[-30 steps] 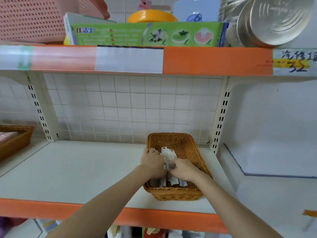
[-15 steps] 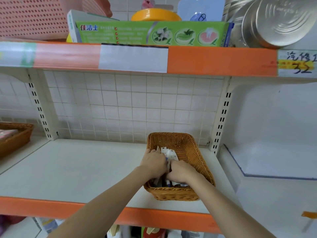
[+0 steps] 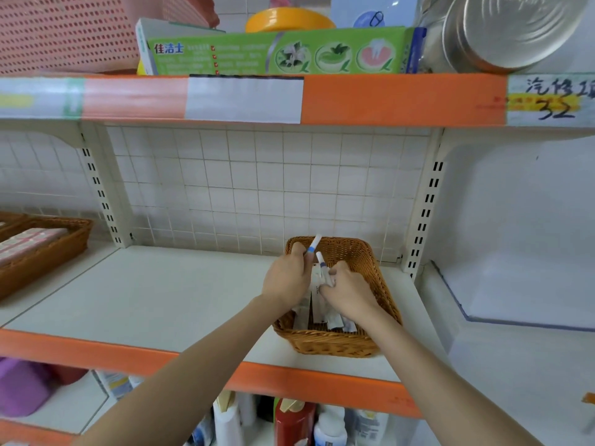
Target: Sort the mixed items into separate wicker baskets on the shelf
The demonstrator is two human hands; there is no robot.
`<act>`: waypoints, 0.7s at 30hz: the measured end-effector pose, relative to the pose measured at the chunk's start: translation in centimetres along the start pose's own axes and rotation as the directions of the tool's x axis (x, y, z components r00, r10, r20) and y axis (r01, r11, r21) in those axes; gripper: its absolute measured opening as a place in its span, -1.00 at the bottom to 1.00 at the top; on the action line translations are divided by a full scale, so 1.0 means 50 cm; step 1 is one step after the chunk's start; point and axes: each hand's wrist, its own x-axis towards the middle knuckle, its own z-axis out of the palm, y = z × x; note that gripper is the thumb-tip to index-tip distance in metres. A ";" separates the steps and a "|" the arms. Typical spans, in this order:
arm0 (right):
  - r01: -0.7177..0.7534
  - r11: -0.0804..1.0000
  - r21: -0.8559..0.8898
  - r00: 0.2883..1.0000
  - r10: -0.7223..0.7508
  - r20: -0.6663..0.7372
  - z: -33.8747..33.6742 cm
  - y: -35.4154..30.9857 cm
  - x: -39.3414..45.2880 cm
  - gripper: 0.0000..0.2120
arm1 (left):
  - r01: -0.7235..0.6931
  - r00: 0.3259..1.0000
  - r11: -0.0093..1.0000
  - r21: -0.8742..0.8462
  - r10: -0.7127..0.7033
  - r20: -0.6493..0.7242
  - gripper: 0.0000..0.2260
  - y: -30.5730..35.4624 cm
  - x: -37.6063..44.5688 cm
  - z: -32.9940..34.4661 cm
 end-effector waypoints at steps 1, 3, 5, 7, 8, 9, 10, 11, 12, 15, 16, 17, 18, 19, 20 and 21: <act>0.013 1.000 0.018 1.000 -0.013 -0.006 -0.002 -0.008 -0.003 -0.65 | 0.013 1.000 1.000 -0.008 -0.013 0.001 -0.74 -0.004 -0.008 -0.007; 0.046 0.997 0.057 0.999 -0.045 -0.013 -0.002 -0.029 -0.009 -0.67 | 0.059 0.998 0.998 -0.020 -0.059 0.017 -0.76 -0.018 -0.027 -0.023; 0.071 0.995 0.071 0.997 -0.070 -0.014 0.005 -0.059 -0.017 -0.71 | 0.101 0.995 0.995 -0.018 -0.101 0.015 -0.80 -0.044 -0.046 -0.045; 0.096 0.992 0.083 0.995 -0.096 -0.008 0.020 -0.094 -0.026 -0.71 | 0.131 0.991 0.991 -0.001 -0.131 0.012 -0.84 -0.080 -0.065 -0.071; 0.111 0.990 0.087 0.994 -0.112 0.002 0.030 -0.113 -0.032 -0.69 | 0.150 0.989 0.989 0.007 -0.150 0.013 -0.85 -0.102 -0.073 -0.083; 0.129 0.988 0.082 0.991 -0.131 0.013 0.042 -0.133 -0.038 -0.66 | 0.169 0.986 0.985 0.016 -0.169 0.013 -0.85 -0.124 -0.082 -0.096; 0.148 0.986 0.071 0.988 -0.150 0.021 0.056 -0.155 -0.043 -0.62 | 0.186 0.982 0.982 0.026 -0.186 0.012 -0.84 -0.148 -0.090 -0.110; 0.167 0.984 0.062 0.985 -0.169 0.027 0.071 -0.176 -0.047 -0.59 | 0.198 0.980 0.980 0.036 -0.198 0.012 -0.83 -0.171 -0.099 -0.126; 0.181 0.982 0.055 0.983 -0.183 0.032 0.087 -0.197 -0.051 -0.58 | 0.206 0.978 0.978 0.044 -0.207 0.012 -0.82 -0.194 -0.109 -0.142; 0.207 0.978 0.031 0.977 -0.208 0.050 0.144 -0.267 -0.064 -0.58 | 0.215 0.977 0.975 0.048 -0.215 0.007 -0.81 -0.267 -0.140 -0.200; 0.214 0.977 0.021 0.975 -0.215 0.054 0.164 -0.292 -0.069 -0.59 | 0.219 0.976 0.975 0.045 -0.219 0.002 -0.81 -0.292 -0.150 -0.221; 0.220 0.975 0.010 0.974 -0.220 0.055 0.185 -0.318 -0.074 -0.60 | 0.227 0.974 0.973 0.042 -0.227 -0.003 -0.82 -0.318 -0.161 -0.243; 0.224 0.975 -0.001 0.973 -0.224 0.060 0.207 -0.344 -0.080 -0.61 | 0.237 0.972 0.971 0.038 -0.237 -0.005 -0.82 -0.343 -0.171 -0.264; 0.227 0.974 -0.008 0.972 -0.226 0.068 0.231 -0.371 -0.084 -0.62 | 0.246 0.969 0.969 0.036 -0.246 -0.004 -0.82 -0.369 -0.183 -0.287; 0.229 0.973 -0.011 0.971 -0.227 0.077 0.254 -0.397 -0.088 -0.62 | 0.252 0.968 0.967 0.037 -0.252 -0.001 -0.82 -0.395 -0.194 -0.309; 0.227 0.974 -0.009 0.971 -0.225 0.086 0.277 -0.423 -0.089 -0.62 | 0.257 0.966 0.966 0.038 -0.257 0.000 -0.82 -0.421 -0.204 -0.331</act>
